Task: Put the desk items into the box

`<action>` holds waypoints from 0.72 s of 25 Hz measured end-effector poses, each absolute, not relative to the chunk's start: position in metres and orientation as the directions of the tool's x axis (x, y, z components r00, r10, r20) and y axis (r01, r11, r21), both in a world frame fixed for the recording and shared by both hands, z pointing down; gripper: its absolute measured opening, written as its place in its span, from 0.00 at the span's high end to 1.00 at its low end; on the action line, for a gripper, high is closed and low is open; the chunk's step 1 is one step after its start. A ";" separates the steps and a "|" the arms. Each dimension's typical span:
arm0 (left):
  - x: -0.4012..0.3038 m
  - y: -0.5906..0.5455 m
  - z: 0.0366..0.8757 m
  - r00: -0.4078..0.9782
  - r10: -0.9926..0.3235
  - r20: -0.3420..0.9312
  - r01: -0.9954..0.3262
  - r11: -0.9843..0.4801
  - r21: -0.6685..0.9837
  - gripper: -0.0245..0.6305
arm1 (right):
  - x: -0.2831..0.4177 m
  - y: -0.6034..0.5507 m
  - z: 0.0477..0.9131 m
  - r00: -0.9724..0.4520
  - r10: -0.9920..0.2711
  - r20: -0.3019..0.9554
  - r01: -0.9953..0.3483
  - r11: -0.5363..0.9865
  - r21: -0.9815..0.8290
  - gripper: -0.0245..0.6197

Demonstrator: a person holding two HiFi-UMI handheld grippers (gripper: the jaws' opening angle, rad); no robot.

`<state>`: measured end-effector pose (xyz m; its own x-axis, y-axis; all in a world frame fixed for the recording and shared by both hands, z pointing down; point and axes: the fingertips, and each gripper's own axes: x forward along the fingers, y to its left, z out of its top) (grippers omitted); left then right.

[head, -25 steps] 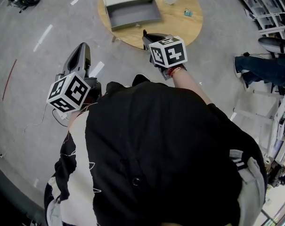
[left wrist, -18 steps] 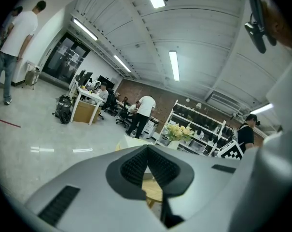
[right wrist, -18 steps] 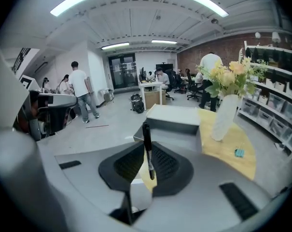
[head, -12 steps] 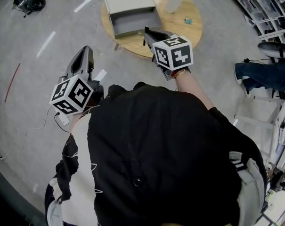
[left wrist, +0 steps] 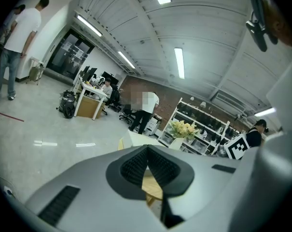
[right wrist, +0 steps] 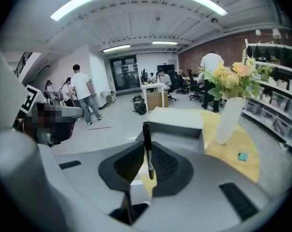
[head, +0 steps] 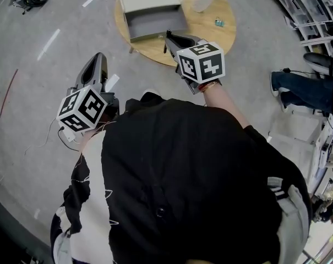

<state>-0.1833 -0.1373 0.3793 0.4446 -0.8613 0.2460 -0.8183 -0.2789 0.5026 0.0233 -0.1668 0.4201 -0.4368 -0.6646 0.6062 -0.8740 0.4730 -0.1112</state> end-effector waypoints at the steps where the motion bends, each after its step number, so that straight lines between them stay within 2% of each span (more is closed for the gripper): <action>1: -0.182 -0.140 0.381 0.443 -0.861 0.250 -0.818 -0.275 0.506 0.95 | 0.024 -0.170 0.422 -0.436 -0.660 0.612 -0.872 0.478 -0.106 0.88; 18: -0.208 -0.178 0.387 0.283 -0.914 0.291 -0.861 -0.108 0.497 0.95 | 0.034 -0.260 0.429 -0.479 -0.616 0.626 -0.835 0.539 -0.110 0.88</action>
